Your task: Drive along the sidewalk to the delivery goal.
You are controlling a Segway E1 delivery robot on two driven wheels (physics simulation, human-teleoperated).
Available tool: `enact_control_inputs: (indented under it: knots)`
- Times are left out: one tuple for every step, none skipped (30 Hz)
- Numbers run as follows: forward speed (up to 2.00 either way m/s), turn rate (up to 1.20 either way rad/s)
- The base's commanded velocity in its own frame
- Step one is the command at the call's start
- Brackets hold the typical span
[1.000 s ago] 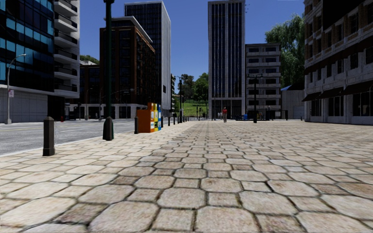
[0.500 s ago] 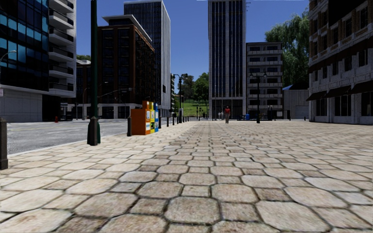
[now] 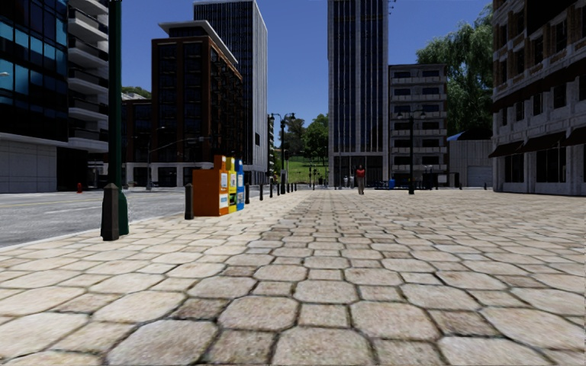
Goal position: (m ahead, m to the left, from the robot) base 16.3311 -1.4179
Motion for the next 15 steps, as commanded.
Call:
enact_control_inputs:
  knots:
    - [2.0, 0.0]
    - [2.0, 0.0]
    - [2.0, 0.0]
    - [2.0, 0.0]
    - [2.0, 0.0]
    - [2.0, 0.0]
    - [2.0, 0.0]
    - [2.0, 0.0]
    - [2.0, 0.0]
    - [2.0, 0.0]
    - [2.0, 0.0]
    - [2.0, 0.0]
    - [2.0, 0.0]
    - [2.0, 0.0]
    - [2.0, 0.0]
